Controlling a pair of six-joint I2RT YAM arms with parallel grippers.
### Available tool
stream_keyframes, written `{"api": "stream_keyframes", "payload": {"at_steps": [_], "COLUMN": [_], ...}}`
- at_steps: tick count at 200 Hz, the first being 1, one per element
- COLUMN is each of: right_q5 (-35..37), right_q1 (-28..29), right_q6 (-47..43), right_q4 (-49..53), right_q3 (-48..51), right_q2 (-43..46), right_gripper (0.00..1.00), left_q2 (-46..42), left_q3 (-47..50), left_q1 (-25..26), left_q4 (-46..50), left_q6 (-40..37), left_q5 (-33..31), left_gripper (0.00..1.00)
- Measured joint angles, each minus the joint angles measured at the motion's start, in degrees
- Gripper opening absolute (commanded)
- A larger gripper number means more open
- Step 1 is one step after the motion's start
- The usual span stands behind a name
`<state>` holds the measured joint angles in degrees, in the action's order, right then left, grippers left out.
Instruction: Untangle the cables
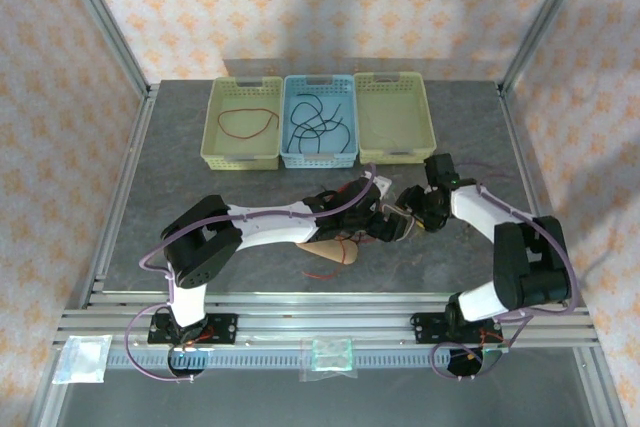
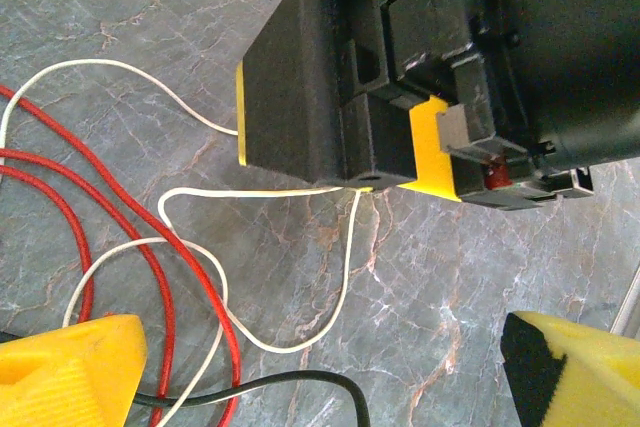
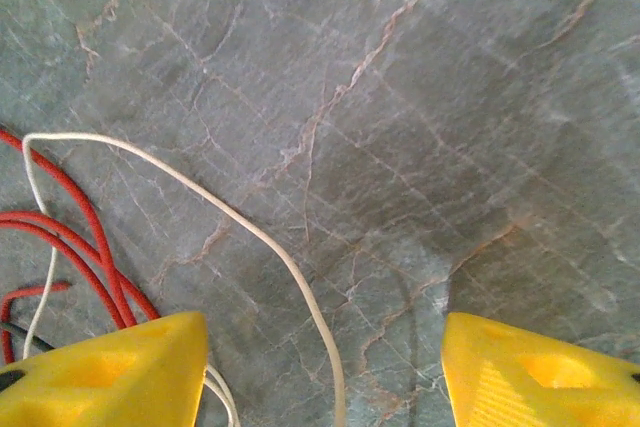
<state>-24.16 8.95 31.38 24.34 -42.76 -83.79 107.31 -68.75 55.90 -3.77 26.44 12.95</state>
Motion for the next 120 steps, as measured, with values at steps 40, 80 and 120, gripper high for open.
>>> {"api": "stream_keyframes", "payload": {"at_steps": [40, 80, 120], "right_q5": [-1.4, -2.9, -3.3], "right_q1": [-0.2, -0.3, -0.3], "right_q6": [-0.7, -0.5, 0.3], "right_q4": [0.0, -1.7, -3.0], "right_q3": [-0.1, -0.1, -0.1], "right_q2": [-1.6, -1.8, -0.9], "right_gripper": [0.5, 0.32, 0.1], "left_q2": [0.0, 0.0, 0.0], "left_q3": [0.1, 1.4, 1.8], "left_q1": [0.0, 0.0, 0.0], "left_q4": [-0.1, -0.8, -0.9], "left_q6": [0.1, 0.9, 2.2], "left_q5": [-0.3, -1.5, -3.2], "left_gripper": [0.93, 0.93, 0.93]}}
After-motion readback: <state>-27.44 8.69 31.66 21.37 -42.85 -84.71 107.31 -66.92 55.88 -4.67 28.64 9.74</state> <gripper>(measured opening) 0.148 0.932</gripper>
